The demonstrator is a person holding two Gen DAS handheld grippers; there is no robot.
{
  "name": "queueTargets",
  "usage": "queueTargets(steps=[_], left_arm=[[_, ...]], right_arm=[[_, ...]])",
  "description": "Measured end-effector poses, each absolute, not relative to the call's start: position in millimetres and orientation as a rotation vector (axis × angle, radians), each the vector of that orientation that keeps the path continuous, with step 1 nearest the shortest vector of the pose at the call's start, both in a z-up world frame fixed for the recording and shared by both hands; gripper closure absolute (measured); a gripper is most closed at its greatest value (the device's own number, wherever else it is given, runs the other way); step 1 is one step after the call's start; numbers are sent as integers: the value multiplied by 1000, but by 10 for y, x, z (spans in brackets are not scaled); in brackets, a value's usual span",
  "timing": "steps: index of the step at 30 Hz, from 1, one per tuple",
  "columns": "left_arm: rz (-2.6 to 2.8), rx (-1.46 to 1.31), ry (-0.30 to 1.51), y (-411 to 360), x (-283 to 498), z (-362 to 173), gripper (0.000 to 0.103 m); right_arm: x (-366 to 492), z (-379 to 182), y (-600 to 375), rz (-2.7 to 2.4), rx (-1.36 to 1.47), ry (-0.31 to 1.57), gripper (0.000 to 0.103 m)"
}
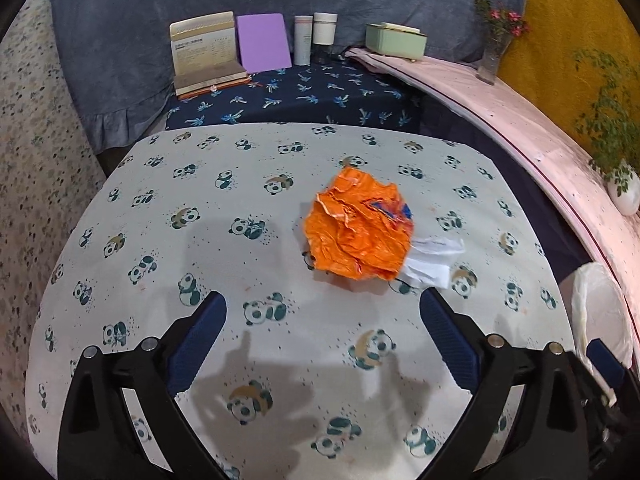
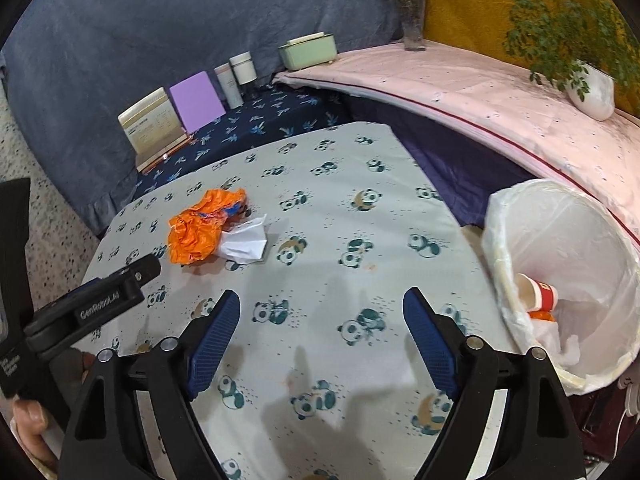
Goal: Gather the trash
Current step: 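Grasp the orange plastic bag with the left gripper while the right grasps the white receipt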
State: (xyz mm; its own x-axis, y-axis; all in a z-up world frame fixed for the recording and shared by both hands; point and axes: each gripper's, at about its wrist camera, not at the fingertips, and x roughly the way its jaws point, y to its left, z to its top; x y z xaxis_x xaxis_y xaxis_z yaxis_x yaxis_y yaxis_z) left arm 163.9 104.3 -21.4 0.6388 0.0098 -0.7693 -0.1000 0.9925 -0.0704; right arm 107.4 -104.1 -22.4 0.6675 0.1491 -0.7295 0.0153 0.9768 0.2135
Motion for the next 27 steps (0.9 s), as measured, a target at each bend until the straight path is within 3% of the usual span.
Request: queueTargets(steps=[14, 15, 22, 24, 27], left_arm=[[34, -196, 947, 1075, 2405, -462, 11], [34, -203, 954, 1081, 2442, -488, 14], [-54, -270, 998, 1139, 2503, -610, 63], [-71, -270, 996, 1148, 2467, -599, 73], [-81, -276, 987, 1191, 2390, -567, 78]], right_arm=[[1670, -443, -720, 134, 176, 870, 23], [1694, -459, -717, 133, 176, 870, 23], [1898, -551, -664, 149, 178, 880, 23], [1955, -567, -635, 160, 181, 879, 23], [2034, -597, -582, 183, 190, 886, 23]])
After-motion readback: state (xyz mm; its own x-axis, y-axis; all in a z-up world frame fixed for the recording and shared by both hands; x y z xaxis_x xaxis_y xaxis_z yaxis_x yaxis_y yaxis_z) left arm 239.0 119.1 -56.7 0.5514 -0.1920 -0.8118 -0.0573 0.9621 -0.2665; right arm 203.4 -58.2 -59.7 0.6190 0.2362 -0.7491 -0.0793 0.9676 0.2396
